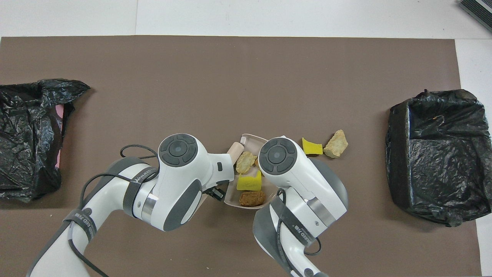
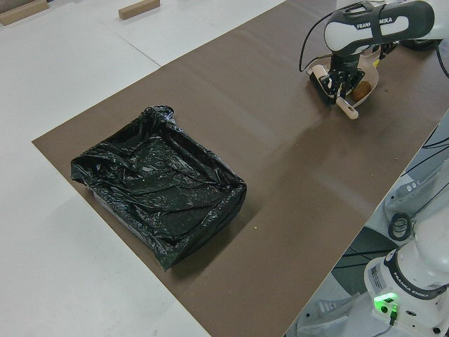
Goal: Sweep and dump trash in bin
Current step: 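Sweep more pieces into the dustpan with the brush in the left gripper, then carry the loaded dustpan with the right gripper to the nearby trash bag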
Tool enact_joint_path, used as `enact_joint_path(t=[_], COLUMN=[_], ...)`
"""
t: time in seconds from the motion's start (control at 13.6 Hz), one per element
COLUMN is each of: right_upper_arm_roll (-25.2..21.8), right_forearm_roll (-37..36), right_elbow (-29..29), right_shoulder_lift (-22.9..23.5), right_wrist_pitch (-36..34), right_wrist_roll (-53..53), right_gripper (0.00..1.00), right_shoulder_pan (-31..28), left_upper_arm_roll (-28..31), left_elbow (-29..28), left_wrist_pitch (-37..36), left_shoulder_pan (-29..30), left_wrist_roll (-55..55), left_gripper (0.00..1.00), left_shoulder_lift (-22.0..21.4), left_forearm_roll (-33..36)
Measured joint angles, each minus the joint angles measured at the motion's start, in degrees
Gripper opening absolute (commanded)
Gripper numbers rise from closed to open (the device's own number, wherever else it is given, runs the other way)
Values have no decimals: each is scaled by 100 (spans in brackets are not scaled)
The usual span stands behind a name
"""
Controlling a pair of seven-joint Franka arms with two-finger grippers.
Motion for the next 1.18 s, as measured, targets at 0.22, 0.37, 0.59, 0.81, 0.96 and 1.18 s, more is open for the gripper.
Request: enact_joint_path(t=[0.22, 0.37, 0.59, 0.81, 0.96, 1.18], right_upper_arm_roll=[-8, -18, -42, -61, -77, -110], right_forearm_roll=[0, 0, -1, -7, -22, -78], right_elbow=[45, 81, 164, 239, 317, 358], right_shoulder_lift=[-194, -359, -771, -1371, -1711, -1967], right_wrist_pitch=[-31, -37, -144, -337, -651, -717], right_wrist_roll=[-43, -64, -88, -343, -932, -1967], right_gripper=[0, 0, 0, 0, 0, 0], right_shoulder_pan=[-306, -439, -762, -1294, -1787, -2703], left_upper_arm_roll=[33, 52, 5, -67, -109, -130], left_elbow=[0, 1, -32, -541, -1172, -1666], left_wrist_pitch=[3, 3, 3, 673, 1335, 1512], left_shoulder_pan=[326, 620, 596, -70, -707, -1434], left_wrist_roll=[-563, -802, -1830, -3060, -3872, -4879], left_gripper=[0, 0, 0, 0, 0, 0], left_shoulder_lift=[1, -2, -51, -322, -643, -1085], left_forearm_roll=[3, 3, 3, 3, 3, 3])
